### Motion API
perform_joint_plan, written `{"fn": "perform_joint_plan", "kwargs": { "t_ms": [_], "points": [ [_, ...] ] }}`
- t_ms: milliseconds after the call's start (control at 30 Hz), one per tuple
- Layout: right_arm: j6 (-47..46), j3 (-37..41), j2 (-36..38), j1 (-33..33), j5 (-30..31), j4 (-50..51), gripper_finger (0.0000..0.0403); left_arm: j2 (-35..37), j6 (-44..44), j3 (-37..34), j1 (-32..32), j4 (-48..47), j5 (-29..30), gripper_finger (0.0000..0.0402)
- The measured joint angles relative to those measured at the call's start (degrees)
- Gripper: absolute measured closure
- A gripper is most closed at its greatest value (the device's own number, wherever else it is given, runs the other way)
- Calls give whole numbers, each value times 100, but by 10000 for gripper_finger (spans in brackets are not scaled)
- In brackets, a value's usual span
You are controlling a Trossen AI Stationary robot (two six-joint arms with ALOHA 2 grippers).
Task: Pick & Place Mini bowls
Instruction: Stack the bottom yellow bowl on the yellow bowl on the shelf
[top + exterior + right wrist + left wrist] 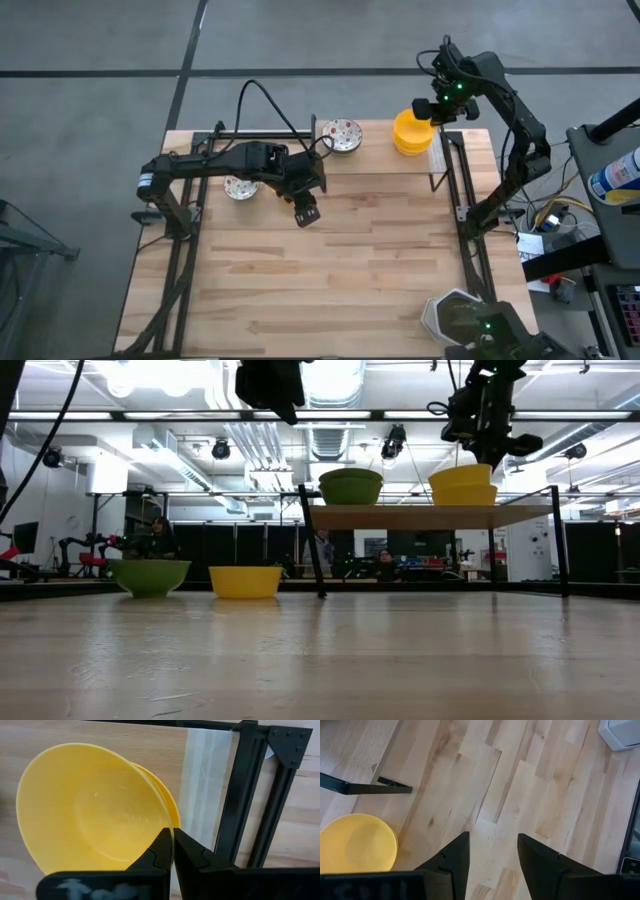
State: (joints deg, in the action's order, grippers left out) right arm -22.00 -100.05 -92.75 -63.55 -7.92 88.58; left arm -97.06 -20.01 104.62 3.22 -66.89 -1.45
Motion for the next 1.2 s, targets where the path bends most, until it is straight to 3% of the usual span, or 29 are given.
{"fn": "perform_joint_plan", "kwargs": {
  "t_ms": [367,667,833,1033,1200],
  "points": [
    [267,0,-37,0,42,146,387,0,2,2,2,0,0,245],
    [376,0,-10,2,44,120,289,0,4,2,2,-1,0,245],
    [269,0,175,4,182,105,261,0,4,2,2,-2,0,245],
    [269,0,392,2,334,-18,279,0,4,2,2,-2,0,245],
    [227,0,475,2,-106,-62,348,0,4,2,2,-2,0,245]
  ]
}}
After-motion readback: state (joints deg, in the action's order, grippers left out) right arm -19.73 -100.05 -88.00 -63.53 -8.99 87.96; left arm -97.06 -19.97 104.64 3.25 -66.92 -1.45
